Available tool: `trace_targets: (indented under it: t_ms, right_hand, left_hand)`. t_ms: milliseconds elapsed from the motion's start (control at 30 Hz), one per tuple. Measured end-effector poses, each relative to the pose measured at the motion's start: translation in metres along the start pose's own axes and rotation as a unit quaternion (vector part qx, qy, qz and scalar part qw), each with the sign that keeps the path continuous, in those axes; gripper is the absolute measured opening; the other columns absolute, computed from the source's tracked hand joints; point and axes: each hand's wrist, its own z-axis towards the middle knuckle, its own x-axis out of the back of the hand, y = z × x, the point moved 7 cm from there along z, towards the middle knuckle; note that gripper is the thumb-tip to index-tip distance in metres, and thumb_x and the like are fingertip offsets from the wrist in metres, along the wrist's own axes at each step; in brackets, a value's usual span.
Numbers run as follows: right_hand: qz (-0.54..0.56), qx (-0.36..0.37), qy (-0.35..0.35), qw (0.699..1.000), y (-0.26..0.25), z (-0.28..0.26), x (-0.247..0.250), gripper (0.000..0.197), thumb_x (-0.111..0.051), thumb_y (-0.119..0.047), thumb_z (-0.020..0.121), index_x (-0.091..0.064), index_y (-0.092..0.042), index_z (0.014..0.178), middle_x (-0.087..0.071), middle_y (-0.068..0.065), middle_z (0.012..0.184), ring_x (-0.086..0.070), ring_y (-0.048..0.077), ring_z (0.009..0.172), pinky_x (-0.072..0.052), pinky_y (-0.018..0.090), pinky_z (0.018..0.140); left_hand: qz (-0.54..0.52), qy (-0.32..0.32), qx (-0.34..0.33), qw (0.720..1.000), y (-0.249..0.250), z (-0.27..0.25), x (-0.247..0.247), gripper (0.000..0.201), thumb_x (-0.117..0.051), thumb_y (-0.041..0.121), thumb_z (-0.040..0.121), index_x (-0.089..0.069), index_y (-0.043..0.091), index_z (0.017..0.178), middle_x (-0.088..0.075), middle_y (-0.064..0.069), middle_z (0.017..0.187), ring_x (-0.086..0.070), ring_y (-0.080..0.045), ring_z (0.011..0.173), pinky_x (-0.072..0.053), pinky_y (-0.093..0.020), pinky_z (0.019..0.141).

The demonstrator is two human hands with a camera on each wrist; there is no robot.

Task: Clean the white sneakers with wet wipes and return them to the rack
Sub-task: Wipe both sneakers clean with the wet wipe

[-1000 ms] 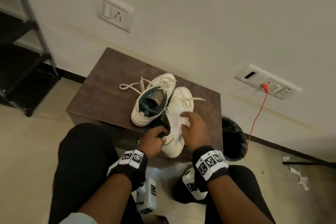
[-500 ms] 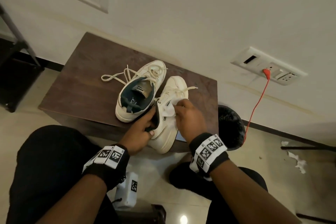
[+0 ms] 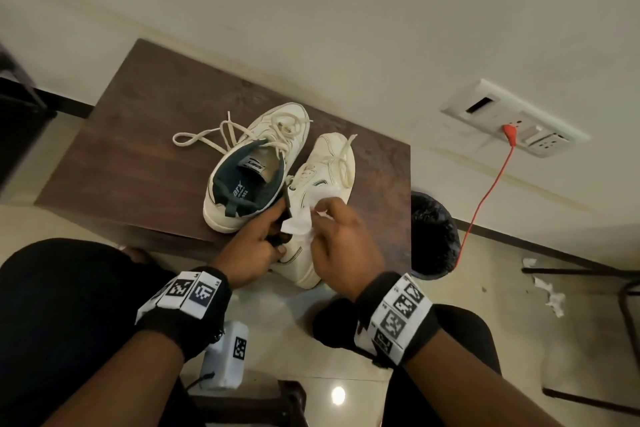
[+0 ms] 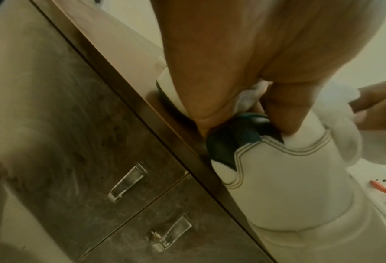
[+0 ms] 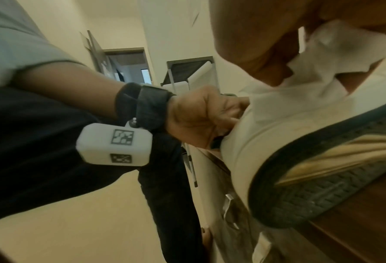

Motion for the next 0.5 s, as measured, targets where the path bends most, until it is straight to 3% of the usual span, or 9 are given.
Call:
trace_targets:
  t_ms: [100, 233, 367, 500]
  right_hand:
    - [-0.008, -0.008, 0.011, 1.0, -0.004, -0.011, -0.001, 0.028, -0.052, -0.023, 0.089, -0.065, -0.005, 0.107, -0.054, 0.011, 0.116, -0.056, 0.027, 0.094, -0.052, 0.034, 0.068]
    - [-0.031, -0.023, 0.03, 0.999, -0.003, -0.003, -0.002, 0.01, -0.067, -0.009, 0.082, -0.071, -0.005, 0.09, -0.061, 0.013, 0.108, -0.062, 0.029, 0.082, -0.053, 0.029, 0.062]
    - [-0.043, -0.033, 0.004, 0.999, -0.002, 0.024, 0.006, 0.028, -0.062, 0.007, 0.076, -0.071, -0.005, 0.1, -0.067, 0.01, 0.101, -0.065, 0.027, 0.083, -0.056, 0.034, 0.067]
    - [-0.07, -0.068, -0.014, 0.995, 0.015, 0.062, 0.018, 0.04, -0.052, 0.008, 0.079, -0.066, -0.007, 0.113, -0.065, 0.01, 0.107, -0.061, 0.028, 0.095, -0.052, 0.037, 0.078]
  left_hand:
    - [-0.013, -0.014, -0.006, 1.0, 0.002, -0.004, -0.002, 0.088, -0.045, -0.025, 0.079, -0.034, 0.035, 0.142, -0.055, 0.013, 0.135, -0.052, -0.003, 0.123, -0.046, -0.022, 0.097]
    - [0.009, 0.009, 0.003, 1.0, 0.001, -0.005, -0.001, 0.086, -0.047, -0.02, 0.082, -0.034, 0.04, 0.141, -0.063, 0.002, 0.121, -0.059, -0.021, 0.11, -0.052, -0.029, 0.086]
    - [0.027, 0.014, 0.007, 1.0, 0.001, -0.008, -0.001, 0.086, -0.048, -0.019, 0.082, -0.028, 0.035, 0.145, -0.057, 0.011, 0.128, -0.056, -0.004, 0.115, -0.048, -0.025, 0.093]
    - [0.046, 0.016, 0.011, 0.999, 0.002, -0.009, 0.0, 0.086, -0.048, -0.016, 0.084, -0.023, 0.04, 0.144, -0.065, 0.005, 0.113, -0.06, -0.007, 0.105, -0.051, -0.017, 0.081]
